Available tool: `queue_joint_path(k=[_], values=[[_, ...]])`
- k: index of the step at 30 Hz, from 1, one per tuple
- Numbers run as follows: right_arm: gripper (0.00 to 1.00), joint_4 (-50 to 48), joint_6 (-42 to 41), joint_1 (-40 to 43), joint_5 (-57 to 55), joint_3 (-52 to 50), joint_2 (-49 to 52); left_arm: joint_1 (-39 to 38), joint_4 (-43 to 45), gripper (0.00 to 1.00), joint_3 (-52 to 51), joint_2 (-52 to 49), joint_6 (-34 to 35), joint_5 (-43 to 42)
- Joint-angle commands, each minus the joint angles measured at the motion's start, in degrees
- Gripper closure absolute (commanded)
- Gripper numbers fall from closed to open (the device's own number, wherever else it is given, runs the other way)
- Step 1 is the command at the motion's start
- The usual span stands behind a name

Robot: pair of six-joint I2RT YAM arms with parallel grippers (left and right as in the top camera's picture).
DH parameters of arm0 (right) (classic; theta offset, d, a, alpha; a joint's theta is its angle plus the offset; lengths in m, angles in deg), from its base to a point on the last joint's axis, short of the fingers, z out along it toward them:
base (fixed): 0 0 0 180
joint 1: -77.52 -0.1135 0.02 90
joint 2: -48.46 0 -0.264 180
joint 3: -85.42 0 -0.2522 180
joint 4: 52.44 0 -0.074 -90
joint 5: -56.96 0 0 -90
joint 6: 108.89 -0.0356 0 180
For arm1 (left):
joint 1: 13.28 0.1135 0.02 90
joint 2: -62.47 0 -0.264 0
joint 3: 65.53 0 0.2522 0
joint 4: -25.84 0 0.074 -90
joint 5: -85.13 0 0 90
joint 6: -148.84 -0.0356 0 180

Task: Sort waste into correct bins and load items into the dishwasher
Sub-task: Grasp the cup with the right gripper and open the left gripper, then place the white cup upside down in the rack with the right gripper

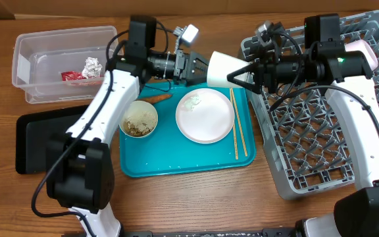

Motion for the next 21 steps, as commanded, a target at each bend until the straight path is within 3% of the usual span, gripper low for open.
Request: queue_joint_path(k=[1,9,11,15,21], values=[[0.63,-0.33,-9.18,0.39,-21.22,0.15,-0.07,2.32,-3.32,0.3,0.87,0.22,-5.64,8.79],[0.68,6.47,-22.45,8.26,-41.81,4.85,-0.15,8.61,-24.48,0.25,0.94,3.56,-17.84,33.16],[0.71,11.56,-23.98,12.35,-46.53,8.7,-0.15,10.62,-30.27,0.24,0.94,6.84,-18.38,43.67],[0.72,17.33,-25.68,18.82,-52.65,13.46,-0.15,13.16,-36.13,0.22,0.94,13.05,-18.36,56.57],[0.76,17.03,-29.92,27.04,-57.02,14.4,0.26,13.68,-39.6,0.15,0.94,20.04,-18.34,67.1]])
